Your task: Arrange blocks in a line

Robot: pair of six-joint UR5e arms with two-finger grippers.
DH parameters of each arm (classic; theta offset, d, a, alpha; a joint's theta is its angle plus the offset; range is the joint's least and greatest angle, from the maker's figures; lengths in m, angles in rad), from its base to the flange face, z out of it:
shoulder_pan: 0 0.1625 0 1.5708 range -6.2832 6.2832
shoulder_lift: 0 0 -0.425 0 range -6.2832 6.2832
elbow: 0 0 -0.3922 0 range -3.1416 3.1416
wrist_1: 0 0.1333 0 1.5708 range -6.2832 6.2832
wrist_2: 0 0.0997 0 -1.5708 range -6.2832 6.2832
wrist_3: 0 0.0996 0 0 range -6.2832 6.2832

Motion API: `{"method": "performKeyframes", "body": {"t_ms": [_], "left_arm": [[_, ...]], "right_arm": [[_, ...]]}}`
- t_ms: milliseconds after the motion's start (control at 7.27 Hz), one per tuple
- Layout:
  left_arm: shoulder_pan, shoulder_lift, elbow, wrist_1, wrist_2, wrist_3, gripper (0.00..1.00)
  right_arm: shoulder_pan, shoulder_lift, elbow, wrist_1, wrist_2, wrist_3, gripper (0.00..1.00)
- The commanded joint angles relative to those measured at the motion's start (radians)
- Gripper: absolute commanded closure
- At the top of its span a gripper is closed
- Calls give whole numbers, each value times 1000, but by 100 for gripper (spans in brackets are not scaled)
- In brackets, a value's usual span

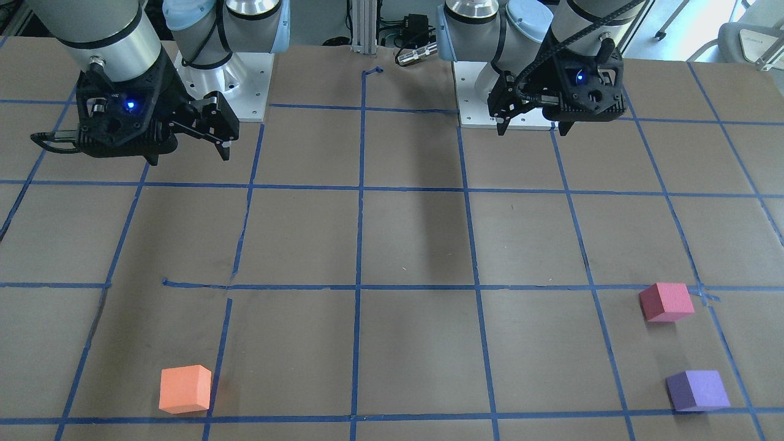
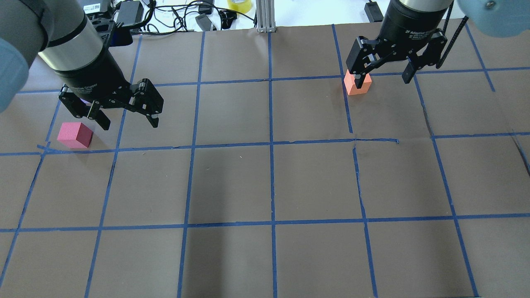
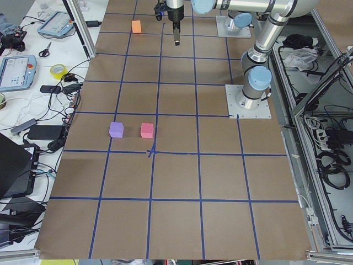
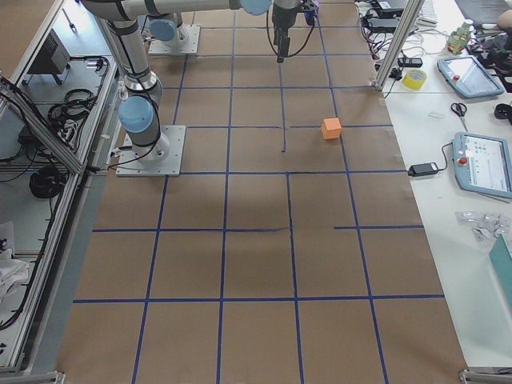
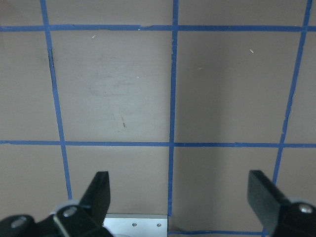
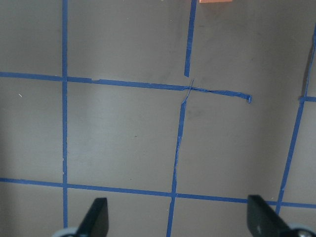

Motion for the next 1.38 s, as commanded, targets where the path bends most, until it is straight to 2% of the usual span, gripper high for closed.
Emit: {"method": "performKeyframes", "body": {"t_ms": [0, 138, 412, 1238], "left_arm": [[-1, 18, 8, 6, 5, 0, 0], [-1, 0, 5, 12, 3, 3, 0], [-6, 41, 2, 15, -6, 31, 0], [-4, 44, 0, 20, 5, 48, 0]], "right_arm": [[0, -1, 14, -6, -2, 1, 0], [0, -2, 14, -14, -2, 1, 0], [1, -16, 15, 2, -2, 1, 0], [1, -19, 24, -3, 11, -1, 0]]}}
